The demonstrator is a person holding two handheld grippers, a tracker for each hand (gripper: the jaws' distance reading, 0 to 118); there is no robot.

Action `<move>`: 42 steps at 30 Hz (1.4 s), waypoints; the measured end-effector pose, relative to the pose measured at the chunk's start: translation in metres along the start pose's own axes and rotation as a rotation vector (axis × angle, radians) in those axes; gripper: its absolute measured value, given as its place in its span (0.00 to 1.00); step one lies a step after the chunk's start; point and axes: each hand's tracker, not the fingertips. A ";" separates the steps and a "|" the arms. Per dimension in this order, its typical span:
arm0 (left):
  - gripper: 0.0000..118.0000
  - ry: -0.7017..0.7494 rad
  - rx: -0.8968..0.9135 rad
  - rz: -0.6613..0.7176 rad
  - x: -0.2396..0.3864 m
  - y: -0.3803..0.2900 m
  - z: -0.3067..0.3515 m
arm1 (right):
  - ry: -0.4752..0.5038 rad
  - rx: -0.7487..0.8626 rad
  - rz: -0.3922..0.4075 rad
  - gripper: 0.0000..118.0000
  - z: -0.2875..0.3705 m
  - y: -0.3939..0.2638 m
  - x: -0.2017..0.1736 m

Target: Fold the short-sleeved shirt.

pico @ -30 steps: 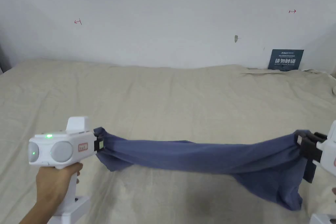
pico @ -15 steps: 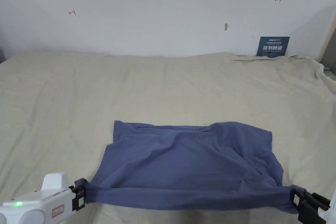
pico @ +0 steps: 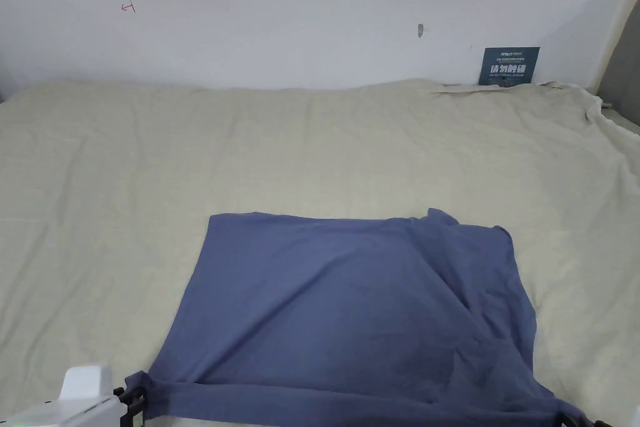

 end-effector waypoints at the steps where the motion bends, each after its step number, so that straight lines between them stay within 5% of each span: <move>1: 0.00 0.006 -0.009 -0.001 0.000 -0.001 -0.004 | -0.011 -0.023 0.004 0.03 -0.007 -0.002 0.002; 12: 0.01 0.071 -0.068 -0.031 0.015 -0.019 -0.025 | -0.113 -0.183 -0.010 0.03 -0.069 -0.025 0.012; 16: 0.24 0.074 -0.085 -0.026 0.025 -0.014 -0.012 | -0.119 -0.185 -0.003 0.07 -0.062 -0.018 0.005; 17: 0.39 0.079 -0.088 -0.027 0.027 -0.011 -0.009 | -0.123 -0.177 0.002 0.11 -0.057 -0.014 0.002; 18: 0.62 0.082 -0.086 -0.030 0.028 -0.008 -0.004 | -0.126 -0.163 0.012 0.26 -0.052 -0.010 -0.001; 19: 0.75 0.078 -0.077 -0.034 0.029 -0.006 0.001 | -0.125 -0.150 0.019 0.41 -0.048 -0.005 -0.003; 21: 0.91 0.053 -0.019 -0.040 0.031 0.002 0.010 | -0.111 -0.094 0.034 0.76 -0.035 0.007 -0.011; 22: 0.93 0.047 0.008 -0.036 0.029 0.006 0.011 | -0.109 -0.066 0.039 0.82 -0.029 0.013 -0.014; 30: 0.94 0.044 0.277 -0.040 0.036 0.040 0.052 | -0.069 0.157 0.068 0.83 0.015 0.063 -0.040; 36: 0.90 0.062 0.285 0.001 0.048 0.054 0.063 | -0.110 0.246 0.115 0.83 0.027 0.078 -0.065; 38: 0.71 0.017 0.321 0.028 0.042 0.051 0.059 | -0.113 0.259 0.123 0.81 0.027 0.076 -0.068; 39: 0.51 0.014 0.321 0.039 0.043 0.051 0.059 | -0.114 0.272 0.127 0.73 0.028 0.075 -0.070; 41: 0.23 -0.012 0.327 0.045 0.044 0.047 0.058 | -0.131 0.287 0.144 0.46 0.027 0.074 -0.074; 42: 0.14 -0.042 0.340 0.043 0.046 0.043 0.060 | -0.143 0.293 0.152 0.23 0.027 0.073 -0.076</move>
